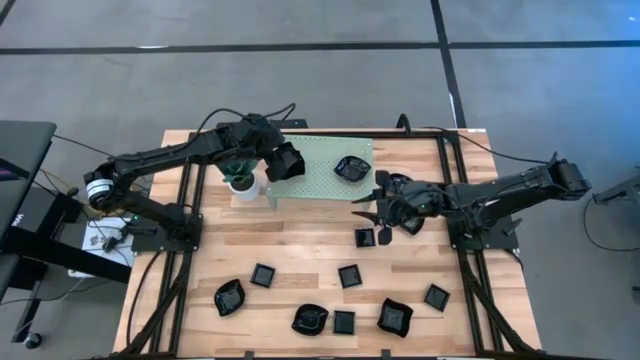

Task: Pick & Place Mini shaped plates
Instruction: Stack the distorted square plate on top of the other distorted square plate on the shelf

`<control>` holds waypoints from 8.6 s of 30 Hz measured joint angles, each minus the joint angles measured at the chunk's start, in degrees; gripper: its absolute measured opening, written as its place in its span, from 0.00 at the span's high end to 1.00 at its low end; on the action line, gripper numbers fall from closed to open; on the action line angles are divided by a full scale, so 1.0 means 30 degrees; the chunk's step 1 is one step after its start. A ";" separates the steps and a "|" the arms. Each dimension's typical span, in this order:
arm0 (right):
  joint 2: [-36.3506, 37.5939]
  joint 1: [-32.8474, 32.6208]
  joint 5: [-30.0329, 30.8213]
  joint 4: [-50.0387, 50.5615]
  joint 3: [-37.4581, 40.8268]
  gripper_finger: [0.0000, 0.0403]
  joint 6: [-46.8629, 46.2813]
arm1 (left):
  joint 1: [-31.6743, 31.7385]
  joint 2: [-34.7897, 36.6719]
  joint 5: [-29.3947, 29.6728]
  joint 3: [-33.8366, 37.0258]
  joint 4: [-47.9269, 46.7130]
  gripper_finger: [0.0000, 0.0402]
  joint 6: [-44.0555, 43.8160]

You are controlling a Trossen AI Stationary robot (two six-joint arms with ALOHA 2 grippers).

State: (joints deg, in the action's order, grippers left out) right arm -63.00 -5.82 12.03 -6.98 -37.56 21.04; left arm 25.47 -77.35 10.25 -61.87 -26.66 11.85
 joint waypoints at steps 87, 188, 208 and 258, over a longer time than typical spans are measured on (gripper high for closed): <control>-0.0022 -0.0143 -0.0044 0.0082 0.0000 0.73 -0.0488 | -0.7109 0.0137 -0.2737 -0.2206 -0.0550 0.76 -0.1264; -1.5979 -1.1897 -0.6605 1.8429 -1.4165 0.73 -2.6485 | -1.1256 0.0127 -0.1935 0.5661 1.1062 0.76 -0.6204; -1.5985 -1.2058 -0.5942 1.7107 -1.3478 0.73 -2.6826 | -1.1256 0.0127 -0.1935 0.5661 1.1062 0.76 -0.6196; -1.5963 -1.0507 -0.3476 2.3709 -1.8823 1.00 -1.1487 | -1.3845 0.0134 -0.6574 0.5661 1.4640 0.76 -0.4980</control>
State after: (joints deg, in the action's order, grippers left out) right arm -110.89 -37.35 1.60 64.15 -94.03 -13.42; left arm -16.06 -76.95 -9.47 -44.88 17.26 -3.09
